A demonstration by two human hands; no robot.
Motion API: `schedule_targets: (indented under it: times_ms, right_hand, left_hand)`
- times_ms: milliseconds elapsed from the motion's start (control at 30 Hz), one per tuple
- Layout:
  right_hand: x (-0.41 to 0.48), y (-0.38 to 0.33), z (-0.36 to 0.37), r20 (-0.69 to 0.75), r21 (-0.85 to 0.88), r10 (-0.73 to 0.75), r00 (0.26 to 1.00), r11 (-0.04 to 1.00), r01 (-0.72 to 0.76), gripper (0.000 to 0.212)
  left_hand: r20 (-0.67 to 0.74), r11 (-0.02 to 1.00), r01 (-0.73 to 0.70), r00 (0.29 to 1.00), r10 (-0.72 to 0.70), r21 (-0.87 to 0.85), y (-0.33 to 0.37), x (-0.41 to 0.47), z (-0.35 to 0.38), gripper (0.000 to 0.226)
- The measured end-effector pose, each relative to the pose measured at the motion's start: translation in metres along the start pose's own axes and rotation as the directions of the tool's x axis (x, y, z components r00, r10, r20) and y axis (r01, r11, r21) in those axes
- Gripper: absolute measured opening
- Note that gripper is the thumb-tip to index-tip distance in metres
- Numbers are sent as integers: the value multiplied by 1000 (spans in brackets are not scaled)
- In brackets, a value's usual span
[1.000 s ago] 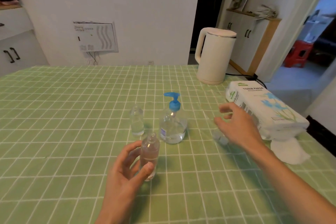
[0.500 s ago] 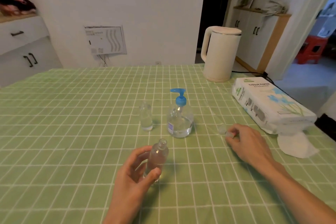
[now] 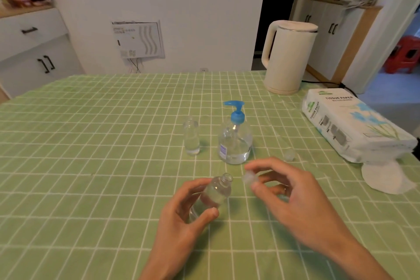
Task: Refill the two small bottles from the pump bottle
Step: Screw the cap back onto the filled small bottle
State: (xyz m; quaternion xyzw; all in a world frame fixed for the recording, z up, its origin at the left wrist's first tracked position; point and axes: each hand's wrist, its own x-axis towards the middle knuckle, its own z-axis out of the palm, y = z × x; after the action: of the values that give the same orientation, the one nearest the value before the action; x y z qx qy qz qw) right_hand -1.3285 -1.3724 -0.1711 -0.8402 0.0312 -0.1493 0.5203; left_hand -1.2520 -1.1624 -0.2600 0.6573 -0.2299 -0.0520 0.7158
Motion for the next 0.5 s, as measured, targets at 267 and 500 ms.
schedule_targets:
  times_ms: [267, 500]
  right_hand:
    - [6, -4, 11, 59, -108, -76, 995, 991, 82, 28]
    - [6, 0, 10, 107, -250, -118, 987, 958, 142, 24]
  left_hand:
    - [36, 999, -26, 999, 26, 20, -1, -2, -1, 50]
    - [43, 1000, 13, 999, -14, 19, -2, -4, -1, 51]
